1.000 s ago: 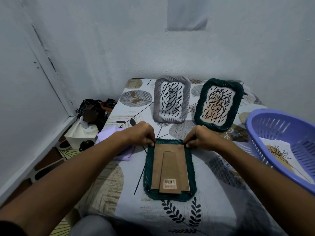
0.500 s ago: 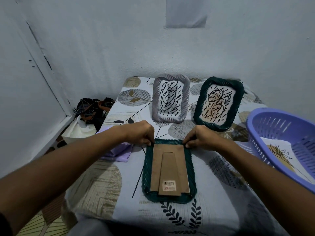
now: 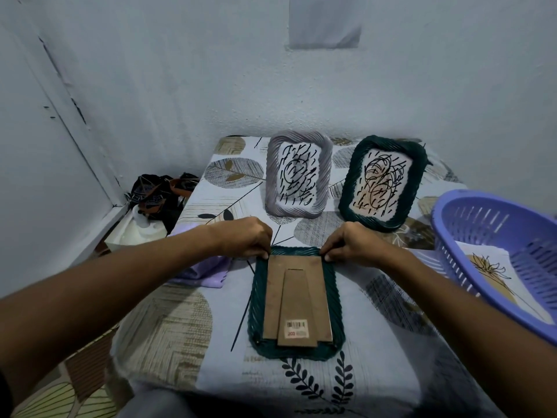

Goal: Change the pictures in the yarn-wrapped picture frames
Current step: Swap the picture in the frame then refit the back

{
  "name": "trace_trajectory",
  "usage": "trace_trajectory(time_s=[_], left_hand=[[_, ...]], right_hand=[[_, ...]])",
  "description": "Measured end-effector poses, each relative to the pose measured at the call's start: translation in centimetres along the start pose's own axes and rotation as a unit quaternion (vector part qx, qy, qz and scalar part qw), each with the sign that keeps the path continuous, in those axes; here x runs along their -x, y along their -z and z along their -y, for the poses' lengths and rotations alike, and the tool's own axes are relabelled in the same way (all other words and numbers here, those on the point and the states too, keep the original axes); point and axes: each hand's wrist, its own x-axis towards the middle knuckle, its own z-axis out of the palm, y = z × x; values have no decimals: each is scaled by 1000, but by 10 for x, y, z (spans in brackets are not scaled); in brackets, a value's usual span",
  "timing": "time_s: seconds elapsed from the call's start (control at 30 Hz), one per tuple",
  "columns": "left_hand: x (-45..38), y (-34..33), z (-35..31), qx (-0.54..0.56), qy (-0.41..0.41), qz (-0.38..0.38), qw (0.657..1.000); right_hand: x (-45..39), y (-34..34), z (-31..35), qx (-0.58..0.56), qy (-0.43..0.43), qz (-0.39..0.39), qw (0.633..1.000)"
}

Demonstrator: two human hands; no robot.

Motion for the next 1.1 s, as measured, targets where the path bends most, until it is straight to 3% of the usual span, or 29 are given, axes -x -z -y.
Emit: trace_trajectory(time_s=[0.43, 1.1], left_hand=[[11, -21, -3, 149, 145, -111, 972], [11, -25, -15, 172, 239, -133, 946]], right_hand=[[1, -6, 0, -29, -14, -36, 999], [-1, -12, 2, -26, -35, -51, 998]])
